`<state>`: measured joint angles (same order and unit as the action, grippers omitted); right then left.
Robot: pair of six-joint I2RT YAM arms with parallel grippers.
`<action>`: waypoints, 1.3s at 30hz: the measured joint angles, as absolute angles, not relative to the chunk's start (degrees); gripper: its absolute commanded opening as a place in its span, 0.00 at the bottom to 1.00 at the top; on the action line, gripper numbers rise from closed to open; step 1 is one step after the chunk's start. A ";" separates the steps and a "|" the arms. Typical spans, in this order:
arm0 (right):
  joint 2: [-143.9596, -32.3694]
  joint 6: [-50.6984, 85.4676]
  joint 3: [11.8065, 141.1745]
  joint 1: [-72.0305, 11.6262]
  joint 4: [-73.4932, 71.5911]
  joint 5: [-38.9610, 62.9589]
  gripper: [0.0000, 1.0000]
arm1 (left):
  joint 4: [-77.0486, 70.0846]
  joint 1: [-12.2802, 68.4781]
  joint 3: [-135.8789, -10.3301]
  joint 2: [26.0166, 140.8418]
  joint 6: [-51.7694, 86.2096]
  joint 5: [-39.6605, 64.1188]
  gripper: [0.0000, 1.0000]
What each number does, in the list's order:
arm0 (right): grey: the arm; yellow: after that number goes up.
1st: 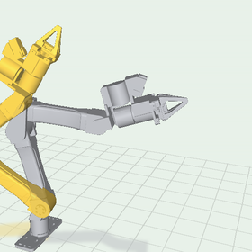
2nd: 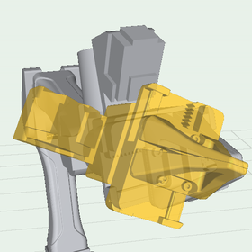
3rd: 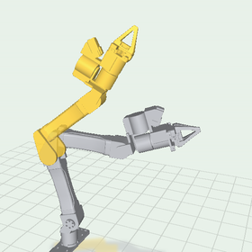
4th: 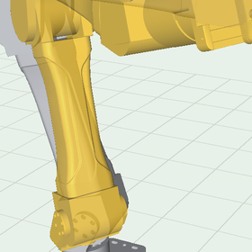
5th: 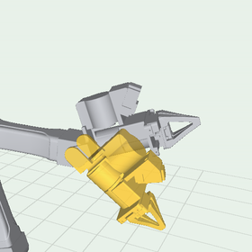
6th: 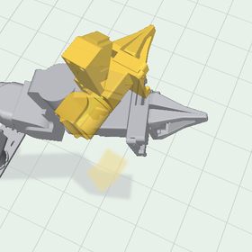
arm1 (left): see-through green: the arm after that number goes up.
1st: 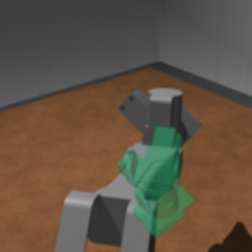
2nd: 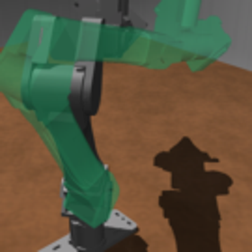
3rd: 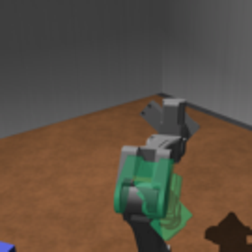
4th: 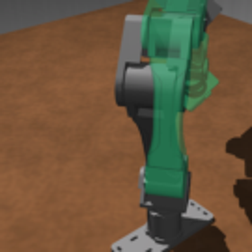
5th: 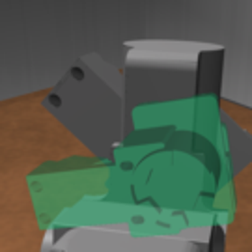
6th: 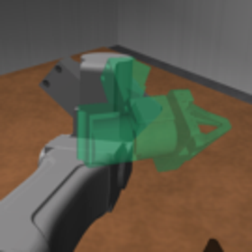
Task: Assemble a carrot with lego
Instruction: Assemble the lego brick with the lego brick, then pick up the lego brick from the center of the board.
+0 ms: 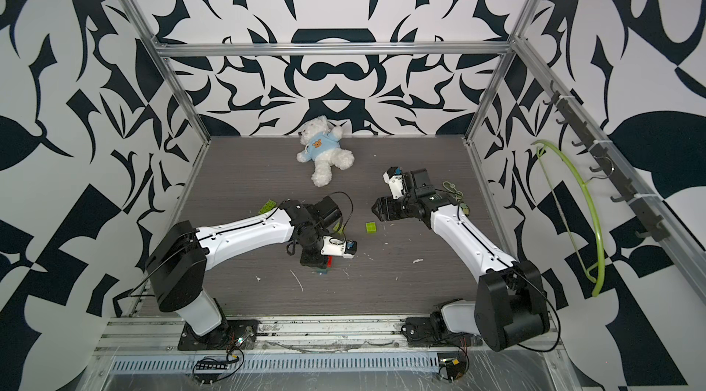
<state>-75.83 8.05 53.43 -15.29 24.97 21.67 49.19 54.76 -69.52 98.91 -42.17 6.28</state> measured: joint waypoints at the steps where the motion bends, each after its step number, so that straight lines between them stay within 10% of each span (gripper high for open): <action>1: -75.83 8.08 53.43 -15.29 24.99 21.34 0.70 | 49.54 54.74 -70.13 99.15 -41.91 6.28 0.29; 16: -76.09 8.49 53.49 -15.29 26.17 17.52 0.76 | 54.08 54.81 -76.97 102.19 -37.17 6.61 0.75; 28: -96.36 11.97 62.57 -15.31 28.58 5.78 0.76 | 43.51 49.84 -73.84 81.43 -25.89 5.41 0.78; 39: -109.40 13.72 72.27 -15.29 30.22 1.13 0.50 | 37.32 47.59 -65.30 70.32 -19.92 2.26 0.79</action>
<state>-109.40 13.72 72.27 -15.29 30.22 1.13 37.32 47.59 -65.30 70.32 -19.92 2.26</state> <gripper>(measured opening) 0.539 0.793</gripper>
